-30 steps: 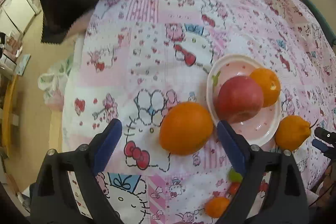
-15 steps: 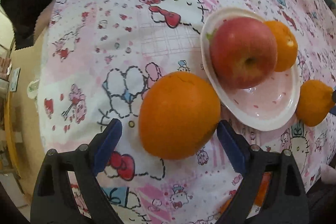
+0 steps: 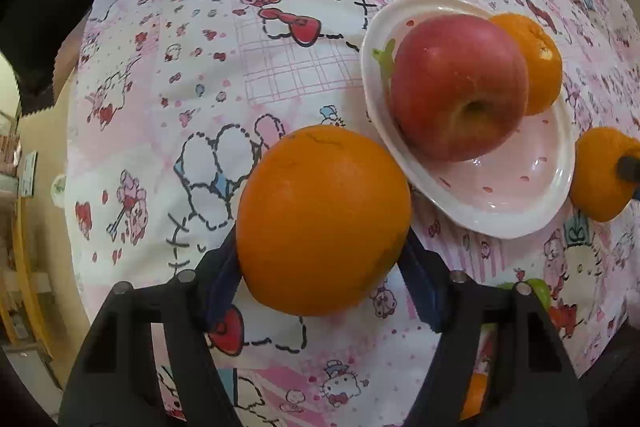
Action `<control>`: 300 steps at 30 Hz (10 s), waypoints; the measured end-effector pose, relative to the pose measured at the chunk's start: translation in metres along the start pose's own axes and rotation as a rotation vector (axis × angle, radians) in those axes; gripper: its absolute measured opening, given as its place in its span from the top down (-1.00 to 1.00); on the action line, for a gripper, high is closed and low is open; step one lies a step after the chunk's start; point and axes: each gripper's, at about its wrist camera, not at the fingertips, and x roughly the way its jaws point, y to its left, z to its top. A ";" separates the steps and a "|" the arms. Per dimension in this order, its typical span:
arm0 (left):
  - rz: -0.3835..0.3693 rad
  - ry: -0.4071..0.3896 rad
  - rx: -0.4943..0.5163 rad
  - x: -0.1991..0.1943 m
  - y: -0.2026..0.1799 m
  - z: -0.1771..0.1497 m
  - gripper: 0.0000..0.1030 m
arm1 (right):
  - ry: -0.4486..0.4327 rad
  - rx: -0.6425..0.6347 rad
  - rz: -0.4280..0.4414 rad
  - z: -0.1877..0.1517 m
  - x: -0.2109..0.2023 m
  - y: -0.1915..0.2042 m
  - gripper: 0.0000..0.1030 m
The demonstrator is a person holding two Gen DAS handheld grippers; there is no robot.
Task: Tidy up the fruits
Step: 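Grasp the large orange with the left tool while the right tool grasps the pear-shaped orange, then place the large orange on the plate with the left tool while the right tool places the pear-shaped orange, then open both tools and pull them back from the plate, then grasp a small tangerine beside the tomatoes with the left tool, then carry the tangerine toward the plate with the left tool while the right tool carries its tangerine, then lower both tangerines onto the plate and open both tools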
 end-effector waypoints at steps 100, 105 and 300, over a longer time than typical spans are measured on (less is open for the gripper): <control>-0.185 -0.045 -0.040 -0.093 -0.016 -0.025 -0.70 | -0.125 -0.534 -0.198 -0.009 0.009 0.130 -0.31; -0.182 -0.054 -0.044 -0.093 -0.015 -0.023 -0.70 | -0.108 -0.538 -0.141 -0.012 0.010 0.126 -0.54; -0.177 -0.003 -0.122 -0.036 -0.055 0.160 0.26 | -0.210 -0.184 0.154 -0.014 -0.069 0.074 -0.63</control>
